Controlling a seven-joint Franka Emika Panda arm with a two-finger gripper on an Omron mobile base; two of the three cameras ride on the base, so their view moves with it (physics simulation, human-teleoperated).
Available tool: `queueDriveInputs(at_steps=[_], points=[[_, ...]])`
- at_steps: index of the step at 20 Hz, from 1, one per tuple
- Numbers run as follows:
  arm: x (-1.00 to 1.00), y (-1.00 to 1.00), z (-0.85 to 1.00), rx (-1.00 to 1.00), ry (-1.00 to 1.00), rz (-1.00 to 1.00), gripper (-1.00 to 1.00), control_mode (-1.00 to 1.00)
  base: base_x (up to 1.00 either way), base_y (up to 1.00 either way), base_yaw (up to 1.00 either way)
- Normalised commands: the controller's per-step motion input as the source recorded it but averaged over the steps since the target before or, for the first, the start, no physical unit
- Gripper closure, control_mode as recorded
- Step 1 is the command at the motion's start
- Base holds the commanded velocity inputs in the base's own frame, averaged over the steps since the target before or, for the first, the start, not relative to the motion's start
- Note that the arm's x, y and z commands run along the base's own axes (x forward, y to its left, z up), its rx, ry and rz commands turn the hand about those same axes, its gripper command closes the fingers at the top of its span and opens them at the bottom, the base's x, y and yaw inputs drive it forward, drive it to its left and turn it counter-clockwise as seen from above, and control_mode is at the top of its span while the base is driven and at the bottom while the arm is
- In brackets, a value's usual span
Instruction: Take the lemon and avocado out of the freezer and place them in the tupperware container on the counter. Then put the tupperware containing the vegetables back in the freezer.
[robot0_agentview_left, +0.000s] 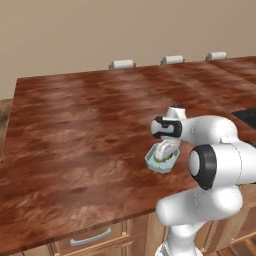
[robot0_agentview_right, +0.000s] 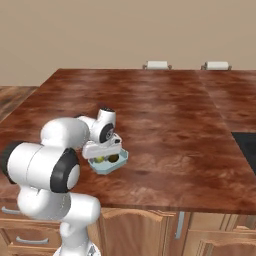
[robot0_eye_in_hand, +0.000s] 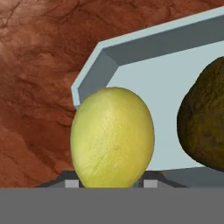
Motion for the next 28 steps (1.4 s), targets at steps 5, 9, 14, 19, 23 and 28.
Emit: queueDriveInputs(at_steps=[5,9,14,19,23,28], points=[[0.44,0.0,-0.4,0.0,0.01,0.0,1.0,-1.0,0.0,0.0,0.0],[0.47,-0.05,-0.31,0.0,0.0,0.0,1.0,-1.0,0.0,0.0,0.0],[0.08,-0.03,-0.31,-0.02,0.0,0.0,-1.0,-1.0,0.0,0.0,0.0],[-0.35,-0.02,-0.06,-0.04,0.0,0.0,-1.0,-1.0,0.0,0.0,0.0],[-0.53,-0.12,0.13,-0.01,-0.02,0.0,-1.0,-1.0,0.0,0.0,0.0],[-0.29,-0.17,0.52,0.0,-0.03,0.0,-1.0,-1.0,0.0,0.0,0.0]])
